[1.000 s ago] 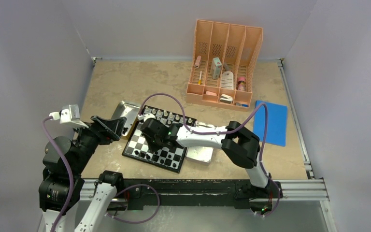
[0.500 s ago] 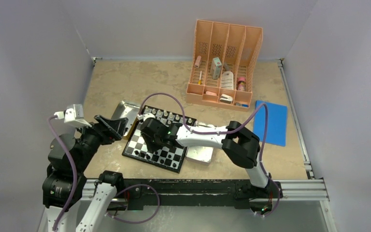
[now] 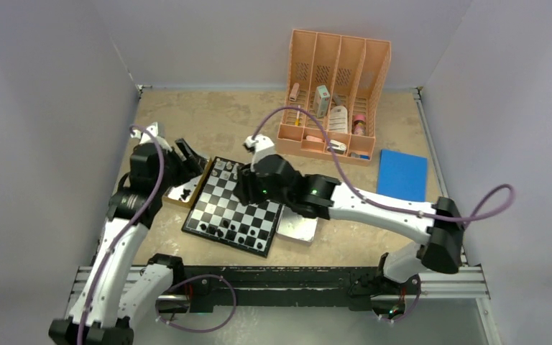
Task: Set up the chess pieces on the board
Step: Place the chess piece on the chessboard, then pick up the chess piece from the storage box.
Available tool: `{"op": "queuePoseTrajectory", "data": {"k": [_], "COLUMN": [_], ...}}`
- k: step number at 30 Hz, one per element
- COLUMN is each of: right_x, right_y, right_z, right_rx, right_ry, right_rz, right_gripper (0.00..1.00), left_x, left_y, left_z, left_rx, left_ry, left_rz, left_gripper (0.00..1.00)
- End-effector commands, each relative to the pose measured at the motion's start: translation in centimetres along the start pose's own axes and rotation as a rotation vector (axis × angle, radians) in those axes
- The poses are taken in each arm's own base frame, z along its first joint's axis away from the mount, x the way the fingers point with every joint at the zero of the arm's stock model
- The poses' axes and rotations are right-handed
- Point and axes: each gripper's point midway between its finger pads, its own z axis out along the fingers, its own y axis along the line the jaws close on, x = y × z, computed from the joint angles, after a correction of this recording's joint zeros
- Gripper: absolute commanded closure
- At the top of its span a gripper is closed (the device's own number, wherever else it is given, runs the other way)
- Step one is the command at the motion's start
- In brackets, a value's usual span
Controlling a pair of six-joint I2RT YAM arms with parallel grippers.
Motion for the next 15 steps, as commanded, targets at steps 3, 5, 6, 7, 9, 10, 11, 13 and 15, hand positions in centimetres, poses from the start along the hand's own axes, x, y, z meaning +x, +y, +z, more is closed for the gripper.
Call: {"op": "queuePoseTrajectory", "data": {"k": [3, 5, 6, 7, 9, 10, 11, 13, 15], "right_x": [-0.4, -0.6, -0.5, -0.7, -1.3, -1.6, -2.1, -3.6, -5.0], "right_y": [-3.4, -2.5, -2.0, -1.7, -1.8, -1.8, -1.7, -1.3, -1.2], "right_z": [-3.3, -4.6, -5.2, -5.9, -7.2, -7.9, -8.5, -9.7, -10.3], "right_rx": [0.061, -0.007, -0.038, -0.054, -0.051, -0.048, -0.048, -0.057, -0.043], "right_ry": [-0.077, -0.083, -0.08, -0.085, -0.104, -0.106, -0.113, -0.15, -0.178], "right_rz": [0.041, 0.051, 0.068, 0.093, 0.14, 0.164, 0.174, 0.185, 0.163], "right_gripper": [0.5, 0.5, 0.5, 0.51, 0.53, 0.54, 0.54, 0.55, 0.55], "left_x": [-3.5, -3.2, -3.0, -2.9, -2.2, -1.8, -1.4, -0.9, -0.6], "left_y": [3.4, 5.4, 6.3, 7.0, 9.0, 10.2, 11.6, 13.5, 14.5], "left_z": [5.1, 6.0, 6.3, 6.6, 7.0, 7.1, 7.0, 7.3, 8.5], "left_rx": [-0.273, -0.389, -0.43, -0.459, -0.524, -0.571, -0.624, -0.689, -0.705], "left_ry": [-0.11, -0.086, -0.078, -0.068, -0.034, -0.014, 0.001, 0.029, 0.053], "left_rz": [-0.138, -0.181, -0.198, -0.21, -0.242, -0.265, -0.29, -0.293, -0.256], "left_gripper": [0.43, 0.47, 0.5, 0.52, 0.56, 0.56, 0.57, 0.57, 0.58]}}
